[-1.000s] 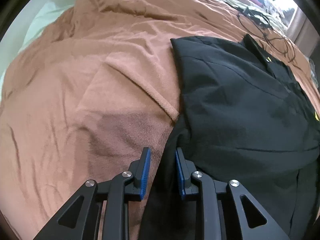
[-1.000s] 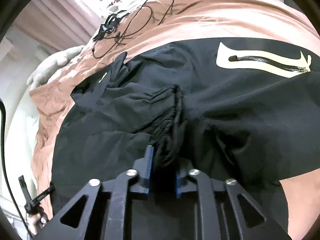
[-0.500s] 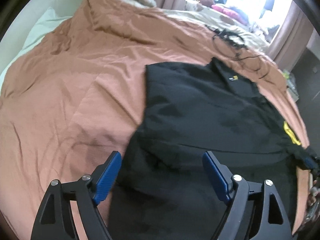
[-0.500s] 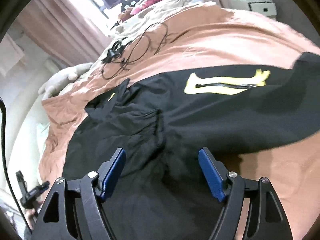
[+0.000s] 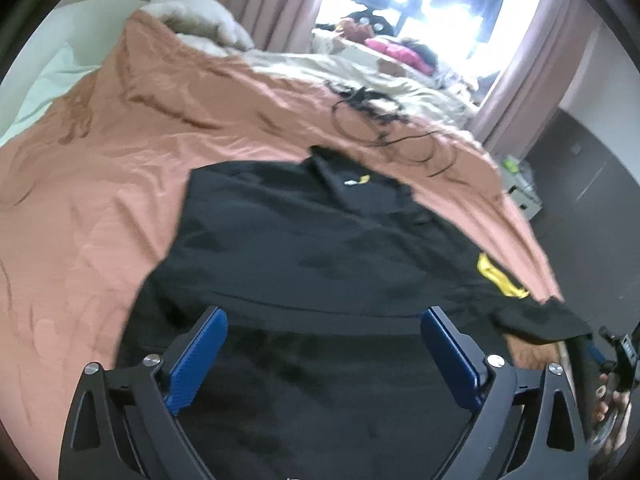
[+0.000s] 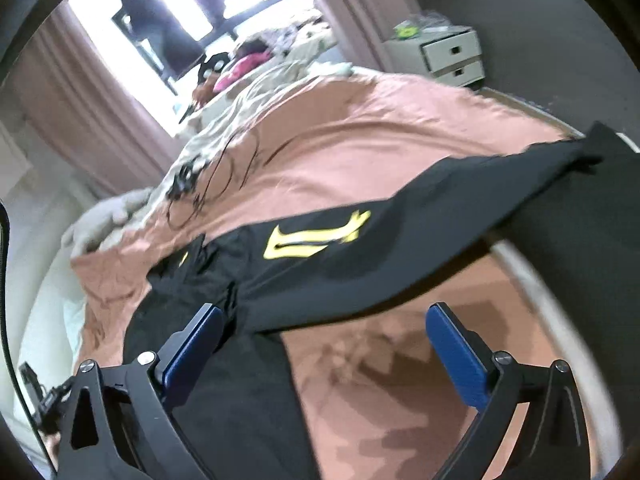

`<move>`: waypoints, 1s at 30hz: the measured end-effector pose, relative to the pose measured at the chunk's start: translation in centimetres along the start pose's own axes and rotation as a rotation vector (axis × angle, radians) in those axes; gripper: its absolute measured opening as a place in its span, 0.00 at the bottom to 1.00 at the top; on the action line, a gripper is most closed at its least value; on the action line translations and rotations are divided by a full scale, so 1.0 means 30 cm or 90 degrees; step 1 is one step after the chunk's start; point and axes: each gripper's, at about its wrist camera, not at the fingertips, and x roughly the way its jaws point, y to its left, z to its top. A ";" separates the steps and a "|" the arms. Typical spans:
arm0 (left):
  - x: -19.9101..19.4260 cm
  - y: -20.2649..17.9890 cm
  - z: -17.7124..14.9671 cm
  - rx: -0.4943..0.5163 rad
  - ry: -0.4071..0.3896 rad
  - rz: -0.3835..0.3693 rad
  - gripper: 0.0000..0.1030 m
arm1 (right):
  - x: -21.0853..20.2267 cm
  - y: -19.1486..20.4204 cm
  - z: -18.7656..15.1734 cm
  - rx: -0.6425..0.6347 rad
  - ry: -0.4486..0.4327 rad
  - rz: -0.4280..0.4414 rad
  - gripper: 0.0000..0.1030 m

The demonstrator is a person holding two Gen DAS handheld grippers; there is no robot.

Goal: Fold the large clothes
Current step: 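Grasp the other shirt sleeve with the right gripper and lift it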

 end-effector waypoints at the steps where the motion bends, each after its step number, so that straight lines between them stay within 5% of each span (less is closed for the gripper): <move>1: -0.009 -0.033 -0.003 0.000 -0.004 -0.013 0.97 | -0.025 -0.025 0.009 0.005 -0.007 -0.001 0.99; 13: -0.034 -0.376 -0.034 0.056 -0.008 -0.059 0.97 | -0.186 -0.286 0.100 0.073 -0.053 0.004 0.97; 17: -0.006 -0.455 -0.044 0.082 -0.003 -0.051 0.97 | -0.178 -0.363 0.135 0.102 -0.054 0.017 0.80; 30: 0.192 -0.534 -0.070 0.106 0.026 0.001 0.92 | -0.022 -0.600 0.253 0.179 -0.054 0.017 0.64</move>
